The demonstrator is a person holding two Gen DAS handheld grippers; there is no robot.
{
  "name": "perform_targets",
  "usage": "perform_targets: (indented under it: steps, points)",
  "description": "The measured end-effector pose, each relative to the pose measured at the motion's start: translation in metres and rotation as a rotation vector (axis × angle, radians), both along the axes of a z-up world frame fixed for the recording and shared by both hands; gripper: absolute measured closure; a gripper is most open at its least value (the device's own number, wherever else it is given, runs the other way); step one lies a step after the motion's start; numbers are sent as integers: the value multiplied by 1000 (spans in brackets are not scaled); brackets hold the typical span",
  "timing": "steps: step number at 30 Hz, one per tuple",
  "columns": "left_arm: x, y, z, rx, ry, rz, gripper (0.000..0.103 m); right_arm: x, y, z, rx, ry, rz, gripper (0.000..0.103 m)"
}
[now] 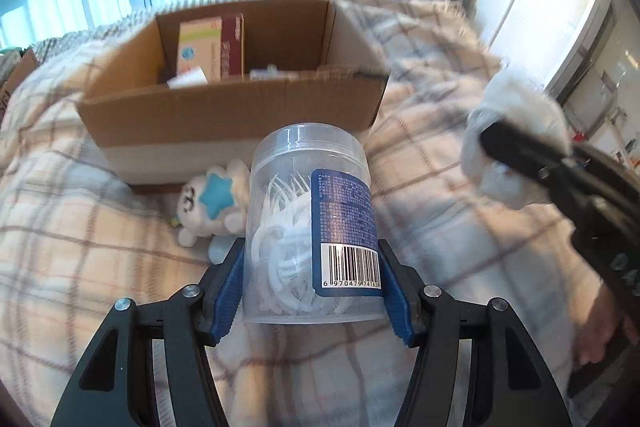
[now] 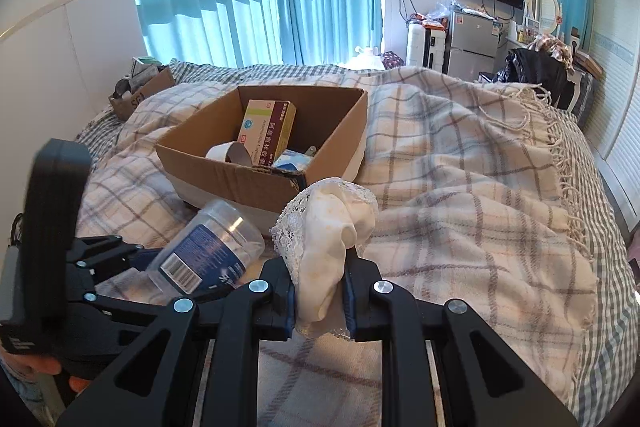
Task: Organize objects
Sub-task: 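Grasp the clear plastic jar with the left tool while the right tool holds the cloth, then carry jar and cloth over the cardboard box and open both tools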
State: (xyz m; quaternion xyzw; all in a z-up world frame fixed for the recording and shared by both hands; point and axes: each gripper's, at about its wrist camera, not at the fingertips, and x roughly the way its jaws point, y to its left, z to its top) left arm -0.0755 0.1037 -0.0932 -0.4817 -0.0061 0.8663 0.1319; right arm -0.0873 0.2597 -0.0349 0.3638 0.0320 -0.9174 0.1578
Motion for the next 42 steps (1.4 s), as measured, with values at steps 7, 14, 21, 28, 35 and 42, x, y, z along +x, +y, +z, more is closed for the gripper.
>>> perform_targets:
  steps: [7, 14, 21, 28, 35, 42]
  points:
    - [10, -26, 44, 15, 96, 44, 40, 16, -8, 26, 14, 57, 21, 86]
    - [-9, -52, 90, 15, 192, 83, 40, 14, -23, 64, 40, 138, 61, 86]
    - [-49, -71, 136, 17, 295, 100, 40, -16, -38, 110, 30, 235, 91, 86]
    - [-101, -81, 153, -4, 339, 103, 40, -63, -66, 136, 59, 282, 117, 86]
    - [-140, -80, 121, -37, 300, 72, 40, -123, -87, 114, 81, 228, 125, 86]
    - [-163, -75, 62, -45, 189, 57, 40, -175, -88, 46, 95, 92, 95, 86]
